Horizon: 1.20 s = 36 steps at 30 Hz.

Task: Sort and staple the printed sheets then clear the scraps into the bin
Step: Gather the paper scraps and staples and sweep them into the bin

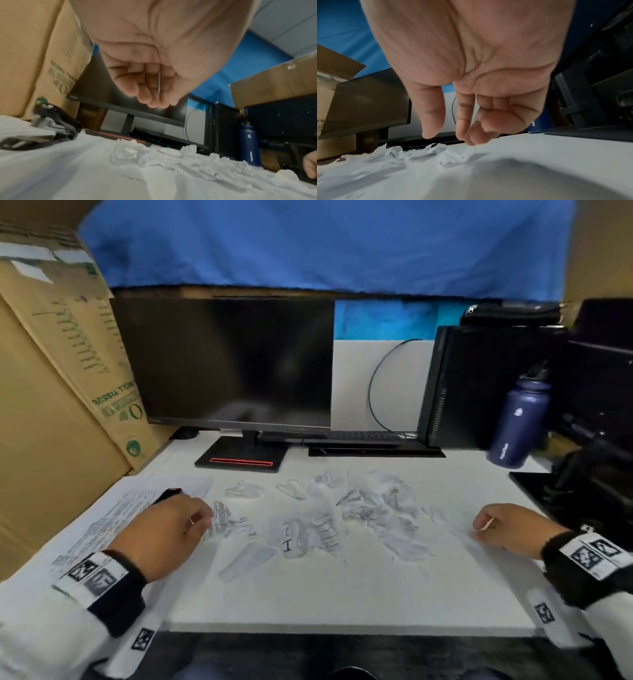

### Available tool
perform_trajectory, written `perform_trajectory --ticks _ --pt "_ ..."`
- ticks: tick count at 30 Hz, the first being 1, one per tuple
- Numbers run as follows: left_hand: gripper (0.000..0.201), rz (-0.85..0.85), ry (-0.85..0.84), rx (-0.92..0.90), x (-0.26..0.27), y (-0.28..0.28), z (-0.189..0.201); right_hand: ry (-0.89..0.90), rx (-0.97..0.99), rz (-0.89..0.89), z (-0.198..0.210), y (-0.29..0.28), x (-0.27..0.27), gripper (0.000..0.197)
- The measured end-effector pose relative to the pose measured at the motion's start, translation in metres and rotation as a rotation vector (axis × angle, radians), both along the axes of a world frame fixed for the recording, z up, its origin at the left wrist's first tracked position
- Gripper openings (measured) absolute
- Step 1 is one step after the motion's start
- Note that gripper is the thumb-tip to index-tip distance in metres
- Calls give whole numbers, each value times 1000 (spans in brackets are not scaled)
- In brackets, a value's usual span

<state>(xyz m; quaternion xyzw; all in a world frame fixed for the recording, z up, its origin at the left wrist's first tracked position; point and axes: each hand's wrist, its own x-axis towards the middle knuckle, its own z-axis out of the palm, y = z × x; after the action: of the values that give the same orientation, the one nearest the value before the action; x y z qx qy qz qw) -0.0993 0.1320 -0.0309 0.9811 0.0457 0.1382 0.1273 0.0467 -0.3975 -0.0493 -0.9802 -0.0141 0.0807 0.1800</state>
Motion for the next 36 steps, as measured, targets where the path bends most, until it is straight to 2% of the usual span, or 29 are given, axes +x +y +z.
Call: perform_trajectory --ticks 2,5,8,10,13,17,21,24,25,27,29,31,33,36 --pt "9 11 114 106 31 -7 -4 -13 7 11 -9 0 2 14" --pt "38 112 243 158 62 -11 -9 -25 -9 14 -14 12 3 17" --pt "54 199 353 191 76 -6 -17 -22 -69 41 -12 24 3 40" --pt "54 203 426 212 80 -7 -22 -15 -81 36 -12 29 6 46" --pt "38 163 492 218 82 -11 -25 6 -104 26 -14 33 12 36" --pt "34 178 476 123 83 -5 -26 -10 -208 17 -17 38 18 25" --pt "58 217 434 22 77 -6 -23 -13 -252 1 -22 36 24 8" --pt "71 221 324 -2 73 -10 -14 -15 -217 -26 -22 38 23 36" --pt "73 204 274 -17 70 -14 -10 -18 -227 -25 -22 40 23 37" --pt "77 151 178 -55 62 -22 -3 -3 -264 -15 -22 41 24 22" --pt "87 90 157 -100 54 -29 6 -20 -277 -8 -23 39 26 7" --pt "94 50 165 -152 49 -33 14 -92 -247 -25 -25 35 29 6" --pt "82 39 164 -121 44 -34 19 -185 -191 -26 -23 33 29 6" --pt "40 -9 279 -56 34 -33 15 -266 -93 65 -15 42 19 10"
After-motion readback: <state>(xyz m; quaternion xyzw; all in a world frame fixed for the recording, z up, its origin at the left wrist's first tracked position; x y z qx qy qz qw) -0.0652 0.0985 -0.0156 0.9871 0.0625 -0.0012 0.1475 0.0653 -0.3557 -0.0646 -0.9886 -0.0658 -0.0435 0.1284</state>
